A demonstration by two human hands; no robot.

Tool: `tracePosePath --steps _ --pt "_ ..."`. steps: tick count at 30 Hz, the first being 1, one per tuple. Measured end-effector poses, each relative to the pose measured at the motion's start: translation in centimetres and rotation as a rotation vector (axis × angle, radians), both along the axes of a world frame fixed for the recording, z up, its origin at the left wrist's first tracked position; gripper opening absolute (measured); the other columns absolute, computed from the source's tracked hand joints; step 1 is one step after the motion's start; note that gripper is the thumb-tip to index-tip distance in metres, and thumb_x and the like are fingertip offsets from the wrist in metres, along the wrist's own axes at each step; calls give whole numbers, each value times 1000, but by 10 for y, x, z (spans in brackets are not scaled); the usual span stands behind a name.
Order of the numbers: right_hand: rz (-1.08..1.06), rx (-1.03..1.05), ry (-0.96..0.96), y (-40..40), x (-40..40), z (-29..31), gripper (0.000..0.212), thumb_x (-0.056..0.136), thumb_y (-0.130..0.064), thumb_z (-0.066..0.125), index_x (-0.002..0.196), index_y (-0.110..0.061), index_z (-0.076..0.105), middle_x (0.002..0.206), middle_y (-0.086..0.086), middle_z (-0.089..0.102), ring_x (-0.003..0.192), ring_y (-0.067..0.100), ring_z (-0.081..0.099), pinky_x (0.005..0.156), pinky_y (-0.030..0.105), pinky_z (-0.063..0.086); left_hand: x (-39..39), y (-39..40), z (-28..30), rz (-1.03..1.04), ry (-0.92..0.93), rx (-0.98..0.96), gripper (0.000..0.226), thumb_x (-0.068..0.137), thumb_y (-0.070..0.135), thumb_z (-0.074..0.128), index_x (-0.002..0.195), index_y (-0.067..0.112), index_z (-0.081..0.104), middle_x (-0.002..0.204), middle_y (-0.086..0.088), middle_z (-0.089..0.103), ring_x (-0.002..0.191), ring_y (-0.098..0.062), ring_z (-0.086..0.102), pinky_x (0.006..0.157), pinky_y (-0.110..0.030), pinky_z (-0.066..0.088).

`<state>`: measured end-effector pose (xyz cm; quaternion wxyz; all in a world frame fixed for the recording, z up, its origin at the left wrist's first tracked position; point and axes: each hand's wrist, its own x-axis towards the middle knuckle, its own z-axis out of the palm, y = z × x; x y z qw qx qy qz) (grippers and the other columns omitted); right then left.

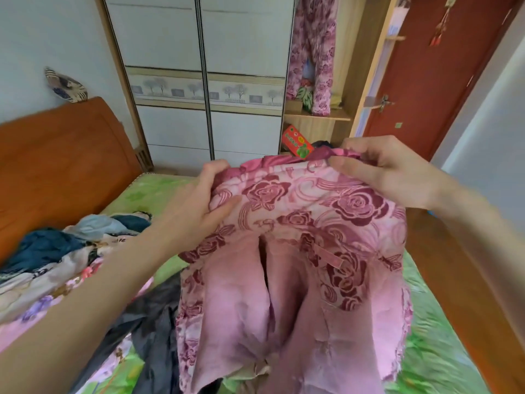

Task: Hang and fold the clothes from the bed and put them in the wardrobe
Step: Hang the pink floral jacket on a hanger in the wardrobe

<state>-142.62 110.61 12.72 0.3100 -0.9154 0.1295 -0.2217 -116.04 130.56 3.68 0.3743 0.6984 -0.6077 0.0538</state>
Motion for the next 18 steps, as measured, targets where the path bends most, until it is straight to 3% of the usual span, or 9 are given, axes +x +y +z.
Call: tracePosePath --steps 4,7,10,12,13,15,17,18 --pt "-21 8 31 -4 -14 -7 35 102 -36 60 80 -9 58 63 -1 42 53 15 39 50 36 30 -15 -11 -15 -94 293 128 31 95 49 70 117 34 53 97 14 73 84 -3 69 72 -28 55" --pt "-40 -36 60 -9 -20 -20 33 95 -41 66 85 -10 62 63 5 51 56 18 43 54 38 37 -15 -17 -27 -147 466 269 39 85 52 81 114 31 66 99 11 78 86 -6 74 81 -36 60" --pt "-80 -109 121 -13 -27 -35 32 91 -48 69 96 -18 60 69 13 63 60 33 53 61 49 47 -18 -21 -35 -98 517 359 42 87 43 82 115 21 58 79 6 74 54 7 62 56 -15 46" --pt "-104 -106 132 -15 -31 -42 30 90 -48 69 98 -22 59 63 4 63 53 21 48 57 43 45 -22 -22 -41 -89 546 428 42 93 41 78 117 20 51 69 8 72 48 5 57 48 -14 42" --pt "-112 -84 135 -16 -32 -45 27 90 -47 69 99 -23 59 61 -1 63 52 14 47 55 41 44 -24 -22 -44 -104 570 463 41 95 39 77 118 22 47 70 8 73 53 2 61 52 -18 48" --pt "-114 -60 150 -19 -35 -50 25 91 -47 69 99 -26 58 60 -1 61 52 15 44 54 47 43 -26 -20 -52 -152 656 483 38 90 32 70 113 27 41 84 -2 75 68 -16 71 65 -45 63" --pt "-112 -49 147 -20 -37 -53 28 89 -50 68 101 -27 58 61 8 57 53 20 41 53 51 40 -28 -17 -59 -183 662 407 39 81 26 63 107 26 34 104 -22 65 76 -26 68 68 -60 59" --pt "-113 -32 133 -20 -37 -53 29 88 -50 68 102 -26 59 62 10 57 53 19 41 53 50 39 -29 -17 -64 -184 622 335 39 81 24 62 106 25 32 109 -20 58 77 -24 62 68 -61 58"
